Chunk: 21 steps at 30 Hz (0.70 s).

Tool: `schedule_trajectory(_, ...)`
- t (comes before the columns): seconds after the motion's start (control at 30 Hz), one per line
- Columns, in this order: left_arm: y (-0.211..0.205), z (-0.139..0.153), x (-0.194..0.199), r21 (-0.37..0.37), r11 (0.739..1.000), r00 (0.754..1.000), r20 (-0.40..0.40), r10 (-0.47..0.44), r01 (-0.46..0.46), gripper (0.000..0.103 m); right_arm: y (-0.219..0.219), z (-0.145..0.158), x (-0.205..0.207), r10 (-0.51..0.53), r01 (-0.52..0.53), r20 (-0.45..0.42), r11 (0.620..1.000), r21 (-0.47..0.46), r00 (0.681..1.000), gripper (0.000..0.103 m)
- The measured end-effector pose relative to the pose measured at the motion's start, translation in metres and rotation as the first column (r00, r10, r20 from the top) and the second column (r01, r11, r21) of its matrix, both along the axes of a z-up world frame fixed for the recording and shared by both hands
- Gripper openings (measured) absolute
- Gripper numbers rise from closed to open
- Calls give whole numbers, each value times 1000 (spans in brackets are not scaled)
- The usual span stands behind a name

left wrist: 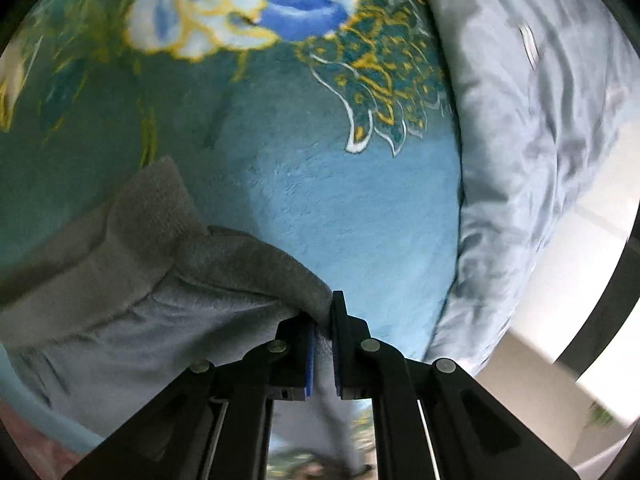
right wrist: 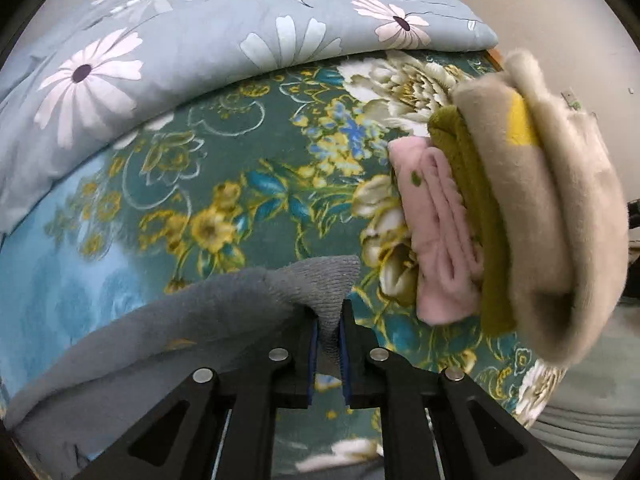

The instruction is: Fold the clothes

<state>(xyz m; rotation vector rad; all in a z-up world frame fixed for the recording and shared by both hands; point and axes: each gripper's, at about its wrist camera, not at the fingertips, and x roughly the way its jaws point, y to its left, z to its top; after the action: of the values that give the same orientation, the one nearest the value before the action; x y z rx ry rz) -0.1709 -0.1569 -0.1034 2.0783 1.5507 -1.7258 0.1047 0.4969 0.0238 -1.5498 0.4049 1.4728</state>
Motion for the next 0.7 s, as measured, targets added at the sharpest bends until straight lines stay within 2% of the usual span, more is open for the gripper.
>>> schedule_trajectory(0.07,-6,-11,7,35,998,999,25,48,-49,6,4,-15,2,-13,14,21,999,-29,1000,19)
schedule_trajectory(0.13,-10,-18,13,72,992,993,45,105,-108,6,3,-18,4,-20,20,3,999,-27,1000,45)
schedule_trajectory(0.2,-10,-19,12,73,992,994,41,105,-107,6,-1,-10,5,-17,17,-33,1000,21,999,56)
schedule_trajectory(0.3,-8,-16,7,62,994,996,32,87,-89,7,1,11,1,-44,52,-96,995,79,994,56)
schedule_trajectory(0.37,-7,-16,8,65,993,995,31,95,-97,9,2,17,-3,-71,78,-193,996,29,979,56)
schedule_trajectory(0.4,-6,-17,8,68,992,994,31,101,-103,9,1,13,-7,-96,88,-245,995,-42,965,56)
schedule_trajectory(0.47,-4,-19,10,72,991,993,32,112,-114,9,-2,-7,-15,-164,101,-313,973,-209,936,56)
schedule_trajectory(0.57,-5,-22,13,78,989,992,46,121,-124,9,-7,-47,-27,-307,180,-331,915,-362,892,56)
schedule_trajectory(0.7,-10,-18,15,78,989,992,43,121,-124,9,-9,-81,-42,-463,324,-324,857,-400,825,56)
